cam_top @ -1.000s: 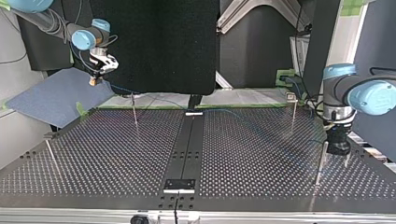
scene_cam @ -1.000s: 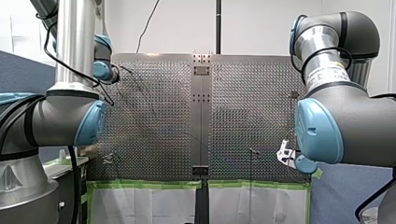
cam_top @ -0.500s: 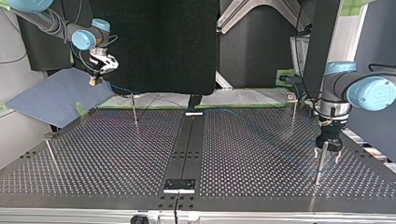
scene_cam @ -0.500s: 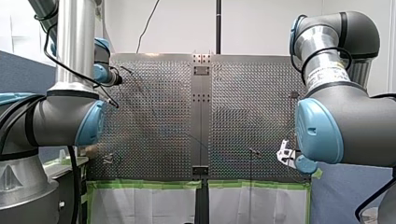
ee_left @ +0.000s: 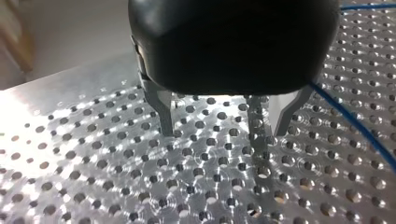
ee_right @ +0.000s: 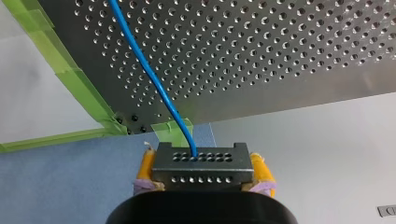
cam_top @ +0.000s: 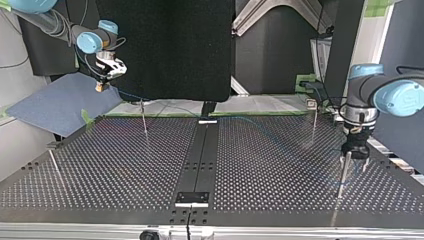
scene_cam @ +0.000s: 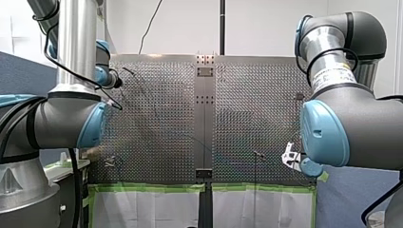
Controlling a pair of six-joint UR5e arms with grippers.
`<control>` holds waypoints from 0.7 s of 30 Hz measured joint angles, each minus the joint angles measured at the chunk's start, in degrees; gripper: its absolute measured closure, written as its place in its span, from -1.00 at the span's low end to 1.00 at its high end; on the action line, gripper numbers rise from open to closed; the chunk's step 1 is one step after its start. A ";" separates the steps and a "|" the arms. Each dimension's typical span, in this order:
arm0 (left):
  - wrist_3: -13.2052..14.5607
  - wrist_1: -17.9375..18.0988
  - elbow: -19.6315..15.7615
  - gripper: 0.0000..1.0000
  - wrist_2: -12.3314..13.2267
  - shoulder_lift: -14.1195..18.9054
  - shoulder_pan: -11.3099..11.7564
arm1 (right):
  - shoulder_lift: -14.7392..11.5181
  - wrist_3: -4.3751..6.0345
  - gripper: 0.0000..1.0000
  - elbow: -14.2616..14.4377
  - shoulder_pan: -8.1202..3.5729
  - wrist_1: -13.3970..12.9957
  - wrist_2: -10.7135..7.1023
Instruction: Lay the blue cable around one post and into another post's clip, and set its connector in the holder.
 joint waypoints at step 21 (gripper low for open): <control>-9.58 1.52 -1.04 -1.00 0.78 1.23 -0.03 | -0.02 -0.01 1.00 0.00 0.01 0.00 0.01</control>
